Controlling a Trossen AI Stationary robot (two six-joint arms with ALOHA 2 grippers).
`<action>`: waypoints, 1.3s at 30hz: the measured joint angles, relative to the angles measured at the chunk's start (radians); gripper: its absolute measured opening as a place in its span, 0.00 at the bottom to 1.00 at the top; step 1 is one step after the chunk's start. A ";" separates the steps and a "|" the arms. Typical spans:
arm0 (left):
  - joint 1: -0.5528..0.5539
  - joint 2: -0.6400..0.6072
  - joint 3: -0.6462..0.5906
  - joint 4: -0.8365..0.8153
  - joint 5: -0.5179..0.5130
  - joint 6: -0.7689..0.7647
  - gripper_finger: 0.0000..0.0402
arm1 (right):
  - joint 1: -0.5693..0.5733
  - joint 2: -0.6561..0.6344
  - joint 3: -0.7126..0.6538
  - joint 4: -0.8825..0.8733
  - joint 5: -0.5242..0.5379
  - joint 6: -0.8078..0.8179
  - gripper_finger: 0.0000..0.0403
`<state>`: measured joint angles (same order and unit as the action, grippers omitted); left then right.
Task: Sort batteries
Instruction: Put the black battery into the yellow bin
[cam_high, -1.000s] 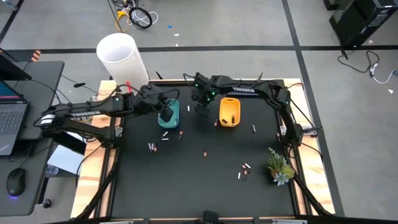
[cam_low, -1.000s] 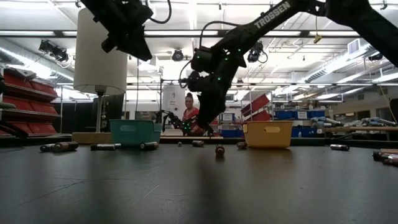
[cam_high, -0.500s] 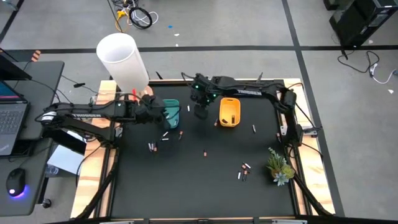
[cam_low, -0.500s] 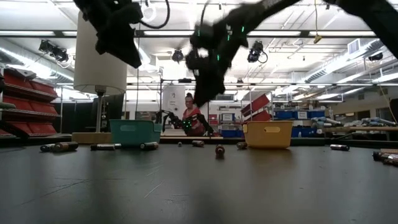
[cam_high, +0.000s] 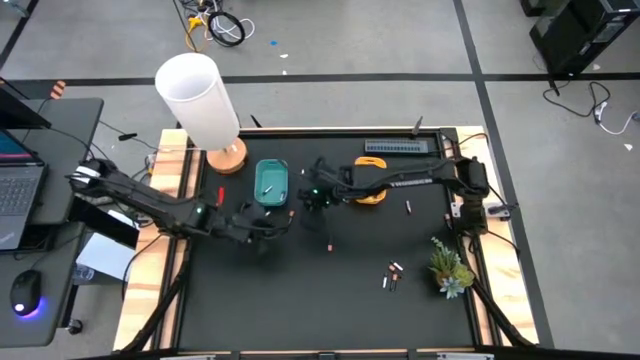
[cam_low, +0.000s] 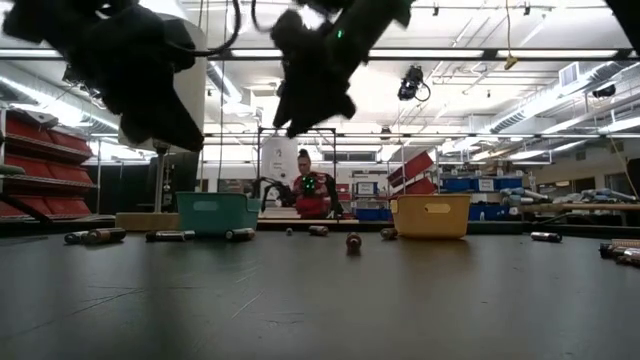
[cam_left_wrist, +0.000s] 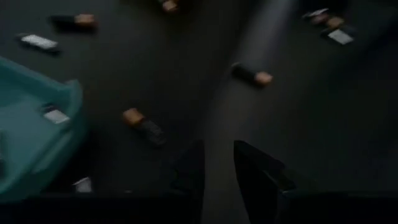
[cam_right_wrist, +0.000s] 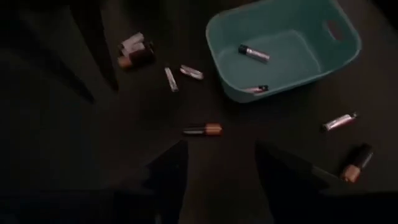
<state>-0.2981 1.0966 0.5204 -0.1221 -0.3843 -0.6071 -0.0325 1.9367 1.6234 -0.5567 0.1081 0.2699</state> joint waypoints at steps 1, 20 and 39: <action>-0.006 0.002 -0.025 0.058 0.000 0.000 0.25 | 0.018 -0.019 0.000 -0.008 0.019 0.023 0.48; -0.025 0.347 -0.126 0.657 -0.287 -0.107 0.50 | 0.211 -0.333 -0.038 -0.257 0.231 0.038 0.46; -0.028 0.750 0.069 0.673 -0.627 -0.099 0.62 | 0.299 -0.599 -0.359 -0.146 0.242 0.138 0.43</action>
<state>-0.3264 1.8461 0.5898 0.5504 -1.0111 -0.7058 0.2668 1.3380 1.2640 -0.7027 0.3504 0.4084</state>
